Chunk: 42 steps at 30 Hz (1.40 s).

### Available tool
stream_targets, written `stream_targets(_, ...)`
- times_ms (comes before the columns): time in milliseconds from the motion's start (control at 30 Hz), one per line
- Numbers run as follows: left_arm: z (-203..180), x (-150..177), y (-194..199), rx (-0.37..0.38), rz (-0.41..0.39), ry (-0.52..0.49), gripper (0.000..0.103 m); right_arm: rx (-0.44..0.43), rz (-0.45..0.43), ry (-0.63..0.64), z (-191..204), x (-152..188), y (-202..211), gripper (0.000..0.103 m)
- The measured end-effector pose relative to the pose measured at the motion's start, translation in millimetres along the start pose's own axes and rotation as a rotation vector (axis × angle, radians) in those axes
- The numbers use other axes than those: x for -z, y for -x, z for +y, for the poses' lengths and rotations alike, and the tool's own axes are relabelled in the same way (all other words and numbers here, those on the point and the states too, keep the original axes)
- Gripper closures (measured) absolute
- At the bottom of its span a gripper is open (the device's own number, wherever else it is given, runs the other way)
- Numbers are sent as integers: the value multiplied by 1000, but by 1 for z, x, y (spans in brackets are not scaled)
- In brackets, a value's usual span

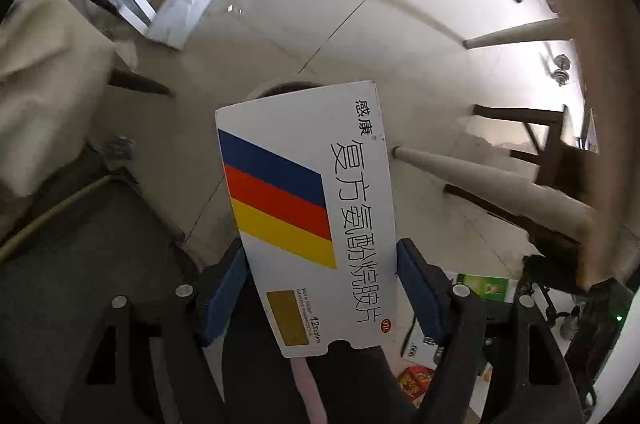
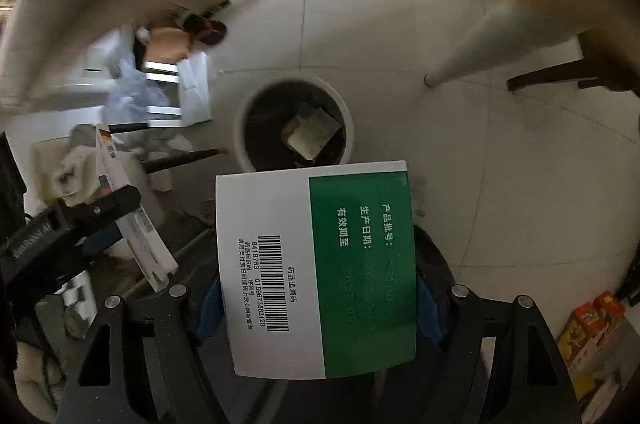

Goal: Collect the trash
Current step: 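Carry both boxes over the bin and open both grippers, then raise both tools from the bin back toward the table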

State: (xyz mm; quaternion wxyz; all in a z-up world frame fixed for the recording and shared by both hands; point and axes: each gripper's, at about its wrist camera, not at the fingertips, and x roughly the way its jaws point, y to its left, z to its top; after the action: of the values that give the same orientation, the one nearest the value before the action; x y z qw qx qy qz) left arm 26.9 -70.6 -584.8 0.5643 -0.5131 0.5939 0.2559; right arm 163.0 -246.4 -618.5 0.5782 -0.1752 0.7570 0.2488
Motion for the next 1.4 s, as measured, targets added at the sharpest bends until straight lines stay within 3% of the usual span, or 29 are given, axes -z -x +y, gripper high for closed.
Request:
stream_targets(167,35,-48,-98,77,102,67,30,-22,7,-33,-5,-53,-105,25)
stream_targets(233,47,-59,-118,119,121,108,29,-41,1,-27,-6,-71,-140,25)
stream_targets(300,58,-67,-137,173,121,149,23,-65,3,-21,-7,-88,-167,25)
stream_targets(333,63,-67,-144,184,123,163,11,-71,1,-13,-7,-96,-178,24)
stream_targets(367,68,-69,-151,185,119,175,5,-75,3,1,-4,-102,-188,24)
stream_targets(500,77,-65,-152,130,99,176,5,-127,13,58,-3,-118,-215,17)
stream_targets(533,79,-62,-150,98,89,170,5,-129,10,64,-2,-117,-218,2)
stream_targets(700,88,-41,-123,-172,-68,104,5,-43,-29,141,9,-109,-218,0)
stream_targets(833,80,-20,-107,-285,-103,55,5,110,-61,233,19,-94,-207,0)
stream_targets(1033,66,4,-93,-325,-114,-3,5,234,-103,291,29,-75,-183,0)
stream_targets(1400,46,32,-52,-314,-124,-49,5,226,-136,294,34,-44,-122,0)
